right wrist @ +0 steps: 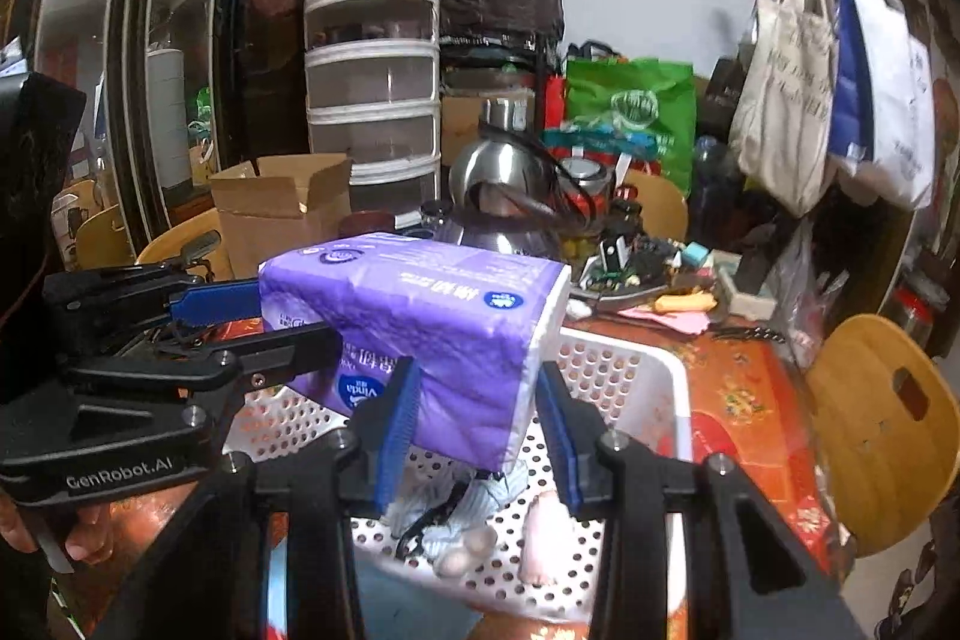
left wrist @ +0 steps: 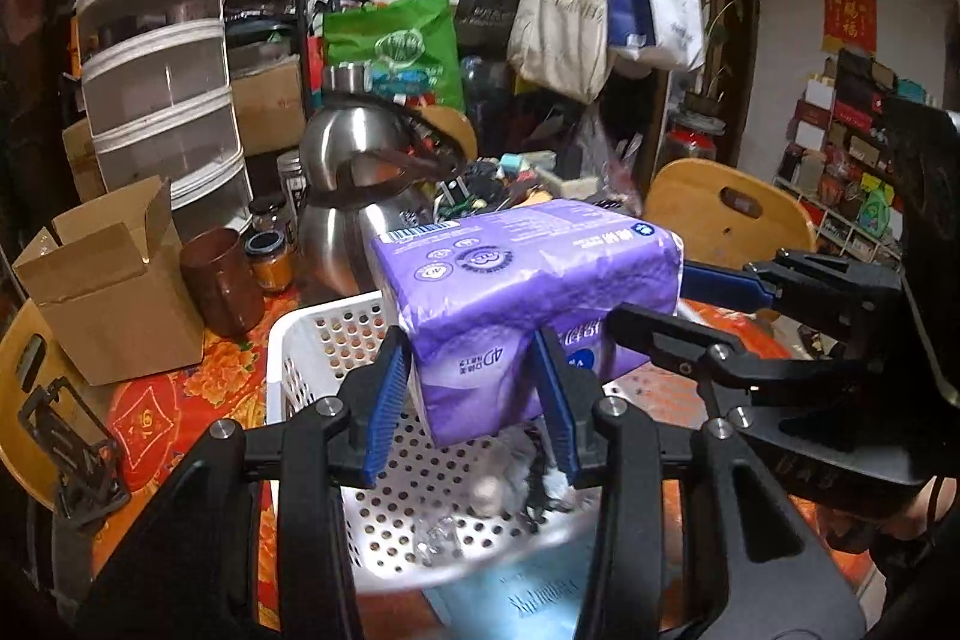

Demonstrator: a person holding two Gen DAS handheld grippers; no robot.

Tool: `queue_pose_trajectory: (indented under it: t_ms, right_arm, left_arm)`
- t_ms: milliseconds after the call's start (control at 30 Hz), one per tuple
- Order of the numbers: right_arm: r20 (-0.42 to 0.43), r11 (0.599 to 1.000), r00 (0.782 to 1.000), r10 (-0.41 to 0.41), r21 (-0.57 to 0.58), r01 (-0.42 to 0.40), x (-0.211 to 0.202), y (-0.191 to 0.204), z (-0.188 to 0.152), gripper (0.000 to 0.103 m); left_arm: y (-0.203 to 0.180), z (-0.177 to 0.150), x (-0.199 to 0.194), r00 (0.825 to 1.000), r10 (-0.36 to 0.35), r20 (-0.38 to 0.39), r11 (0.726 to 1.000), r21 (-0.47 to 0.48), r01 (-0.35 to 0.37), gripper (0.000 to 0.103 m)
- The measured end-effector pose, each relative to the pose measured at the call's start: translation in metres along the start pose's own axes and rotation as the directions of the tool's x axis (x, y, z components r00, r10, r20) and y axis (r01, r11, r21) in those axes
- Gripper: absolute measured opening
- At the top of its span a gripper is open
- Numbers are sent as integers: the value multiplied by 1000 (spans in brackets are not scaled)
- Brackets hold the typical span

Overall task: Organize soft objects
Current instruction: 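Carry the purple tissue pack over the basket and release it inside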

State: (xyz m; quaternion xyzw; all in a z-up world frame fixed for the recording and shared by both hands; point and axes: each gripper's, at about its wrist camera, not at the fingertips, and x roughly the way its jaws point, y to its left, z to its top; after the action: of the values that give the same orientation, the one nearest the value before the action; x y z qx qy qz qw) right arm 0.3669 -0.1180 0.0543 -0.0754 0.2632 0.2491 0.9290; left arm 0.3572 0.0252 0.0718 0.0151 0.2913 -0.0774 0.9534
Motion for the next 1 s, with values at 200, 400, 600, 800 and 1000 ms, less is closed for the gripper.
queue_pose_trajectory:
  t_ms: [200, 400, 600, 800, 1000]
  right_arm:
    - [-43, 1000, 999, -16, 10, 17, 34, -6, 1, 38]
    - [-138, 1000, 990, -9, 15, 12, 65, -14, -6, 39]
    - [-215, 999, 976, -28, -26, 23, 87, -8, -18, 39]
    - [-190, 995, 977, -94, -28, 90, 72, -21, -19, 78]
    - [-207, 994, 975, -80, 49, 93, 59, -36, -20, 78]
  left_arm:
    - [14, 4, 44, 998, -1, -56, 1000, -29, 0, 39]
    - [19, -5, 82, 989, -9, -148, 999, -51, 2, 39]
    - [34, -16, 104, 983, 7, -184, 994, -106, -27, 46]
    - [48, -20, 84, 991, 77, -110, 991, -102, -88, 91]
    - [44, -22, 66, 990, 73, -117, 994, -77, -83, 94]
